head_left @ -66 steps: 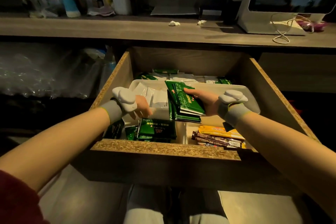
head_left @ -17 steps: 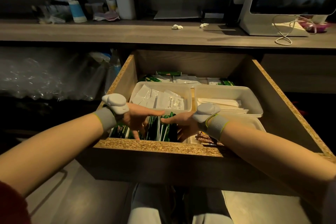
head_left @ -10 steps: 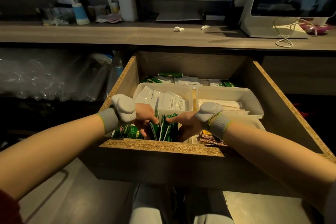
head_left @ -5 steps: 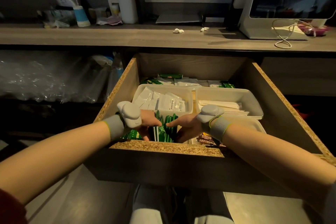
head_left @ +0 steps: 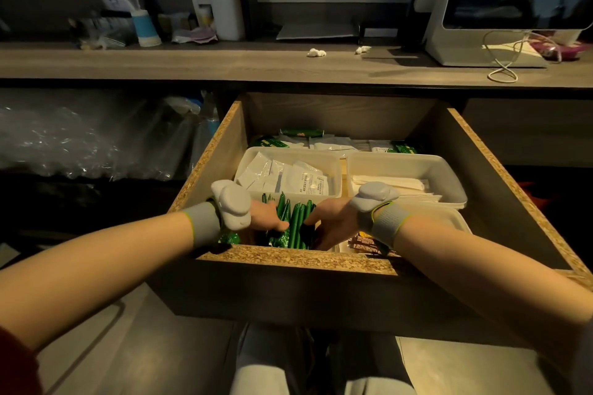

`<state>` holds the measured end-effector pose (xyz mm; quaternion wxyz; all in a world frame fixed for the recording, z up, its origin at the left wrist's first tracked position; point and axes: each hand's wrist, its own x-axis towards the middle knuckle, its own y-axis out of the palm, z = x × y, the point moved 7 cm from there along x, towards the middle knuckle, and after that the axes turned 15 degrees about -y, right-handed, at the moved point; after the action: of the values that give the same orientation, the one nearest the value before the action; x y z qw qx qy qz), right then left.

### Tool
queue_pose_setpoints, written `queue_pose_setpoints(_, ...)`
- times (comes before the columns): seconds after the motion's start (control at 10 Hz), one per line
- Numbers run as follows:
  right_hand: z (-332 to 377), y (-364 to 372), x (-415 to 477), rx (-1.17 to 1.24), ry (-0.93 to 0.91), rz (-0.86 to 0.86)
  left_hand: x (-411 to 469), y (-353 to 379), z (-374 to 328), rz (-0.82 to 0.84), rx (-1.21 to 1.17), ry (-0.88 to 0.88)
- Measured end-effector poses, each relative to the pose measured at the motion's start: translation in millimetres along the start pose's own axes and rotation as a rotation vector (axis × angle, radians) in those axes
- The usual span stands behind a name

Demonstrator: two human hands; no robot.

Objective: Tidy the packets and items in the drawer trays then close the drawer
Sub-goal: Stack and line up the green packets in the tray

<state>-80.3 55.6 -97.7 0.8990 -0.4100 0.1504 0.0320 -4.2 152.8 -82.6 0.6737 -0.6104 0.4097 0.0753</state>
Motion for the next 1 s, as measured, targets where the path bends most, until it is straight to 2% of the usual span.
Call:
queue_pose_setpoints(0.1,3.2,-4.7,1.2,-0.006,-0.005,-0.025,5.0,-2.8,6.9,0.102,-0.139,-0.031)
queue_pose_setpoints(0.2,0.1,-2.7,2.1,-0.044,-0.009,0.040,10.9,5.3,11.5,0.257,-0.237,-0.069)
queue_pose_setpoints(0.3,-11.0,-5.2,9.5,0.072,0.138,-0.039,18.1,6.5,12.5,0.294,-0.164,-0.040)
queue_pose_setpoints(0.4,-19.7,-16.4,14.2,0.002,0.170,-0.111,23.6,8.8,12.7,0.363,-0.184,-0.039)
queue_pose_setpoints(0.5,-31.9,-19.7,10.6,0.020,0.214,-0.089,24.8,12.4,8.3,0.400,-0.188,-0.050)
queue_pose_setpoints(0.6,-28.2,-21.1,6.6,-0.016,0.229,-0.055,27.6,13.7,3.4,0.401,-0.234,-0.027)
queue_pose_setpoints(0.7,-9.1,-26.8,6.6,0.005,0.174,-0.109,24.3,12.2,2.5,0.416,-0.249,-0.022)
queue_pose_setpoints(0.8,8.6,-23.2,4.5,0.266,0.063,-0.202,27.0,6.2,7.0,0.367,-0.271,-0.018)
queue_pose_setpoints(0.9,14.0,-5.8,3.9,0.269,0.081,-0.065,24.2,0.2,14.8,0.355,-0.259,-0.013)
queue_pose_setpoints(1.0,16.6,-3.1,0.7,0.291,0.163,-0.045,29.0,-8.9,27.4,0.278,-0.298,-0.098)
